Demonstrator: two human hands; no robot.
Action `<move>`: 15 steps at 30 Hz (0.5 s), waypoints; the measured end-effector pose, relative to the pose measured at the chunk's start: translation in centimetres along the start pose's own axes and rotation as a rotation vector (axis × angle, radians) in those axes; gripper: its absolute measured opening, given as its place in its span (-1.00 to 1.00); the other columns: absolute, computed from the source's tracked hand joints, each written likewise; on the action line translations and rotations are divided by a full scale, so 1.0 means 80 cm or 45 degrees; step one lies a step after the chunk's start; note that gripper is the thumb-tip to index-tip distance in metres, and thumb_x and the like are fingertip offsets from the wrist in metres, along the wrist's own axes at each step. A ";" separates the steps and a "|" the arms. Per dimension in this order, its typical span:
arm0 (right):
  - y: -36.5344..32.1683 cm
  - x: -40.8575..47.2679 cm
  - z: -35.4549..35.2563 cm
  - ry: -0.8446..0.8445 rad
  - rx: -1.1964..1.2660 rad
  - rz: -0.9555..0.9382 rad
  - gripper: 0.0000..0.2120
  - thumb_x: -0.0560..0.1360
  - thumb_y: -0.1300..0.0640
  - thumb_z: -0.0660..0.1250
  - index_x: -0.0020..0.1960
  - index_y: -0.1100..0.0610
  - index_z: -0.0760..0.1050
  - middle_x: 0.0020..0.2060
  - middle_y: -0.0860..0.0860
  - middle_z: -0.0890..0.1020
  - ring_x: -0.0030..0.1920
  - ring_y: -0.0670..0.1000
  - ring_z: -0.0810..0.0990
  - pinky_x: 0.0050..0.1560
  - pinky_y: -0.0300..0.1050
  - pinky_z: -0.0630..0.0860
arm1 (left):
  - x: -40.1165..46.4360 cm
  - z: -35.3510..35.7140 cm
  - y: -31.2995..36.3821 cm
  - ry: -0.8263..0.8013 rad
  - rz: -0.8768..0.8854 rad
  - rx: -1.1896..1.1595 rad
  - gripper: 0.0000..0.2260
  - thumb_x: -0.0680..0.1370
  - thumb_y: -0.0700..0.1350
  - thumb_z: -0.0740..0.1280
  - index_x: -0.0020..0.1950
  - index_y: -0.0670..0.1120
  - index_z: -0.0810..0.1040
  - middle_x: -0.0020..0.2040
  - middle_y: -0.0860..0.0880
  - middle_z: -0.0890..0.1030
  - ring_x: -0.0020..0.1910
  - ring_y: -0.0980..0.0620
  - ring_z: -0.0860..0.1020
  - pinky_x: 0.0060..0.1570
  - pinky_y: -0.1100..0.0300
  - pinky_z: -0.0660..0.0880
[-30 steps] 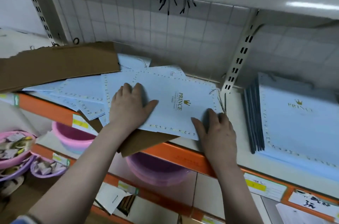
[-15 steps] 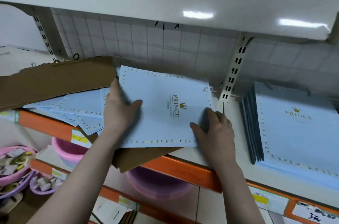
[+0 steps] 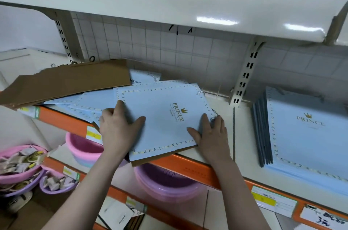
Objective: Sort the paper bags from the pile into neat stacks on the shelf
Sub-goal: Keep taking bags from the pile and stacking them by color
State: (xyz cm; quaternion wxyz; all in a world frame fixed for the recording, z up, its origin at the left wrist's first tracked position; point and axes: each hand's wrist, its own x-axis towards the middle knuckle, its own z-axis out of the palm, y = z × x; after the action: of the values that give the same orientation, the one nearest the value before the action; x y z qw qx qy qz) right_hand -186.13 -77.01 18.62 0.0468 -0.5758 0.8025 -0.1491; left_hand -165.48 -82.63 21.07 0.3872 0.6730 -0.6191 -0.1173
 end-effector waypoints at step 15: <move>0.020 0.032 -0.014 -0.176 0.035 -0.310 -0.34 0.56 -0.23 0.04 0.54 -0.01 -0.09 0.53 0.12 -0.10 0.52 0.13 -0.20 0.47 -0.04 -0.18 | 0.080 -0.002 0.014 -0.512 0.553 0.721 0.19 0.02 0.67 -0.16 0.47 -0.01 0.24 0.38 -0.11 0.34 0.40 -0.12 0.22 0.41 -0.02 0.08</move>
State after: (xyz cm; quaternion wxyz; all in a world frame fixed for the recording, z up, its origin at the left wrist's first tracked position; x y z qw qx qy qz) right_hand -188.69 -78.74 19.50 0.0913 -0.6772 0.7194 -0.1247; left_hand -164.89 -88.45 23.98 0.0735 0.5703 -0.8181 0.0130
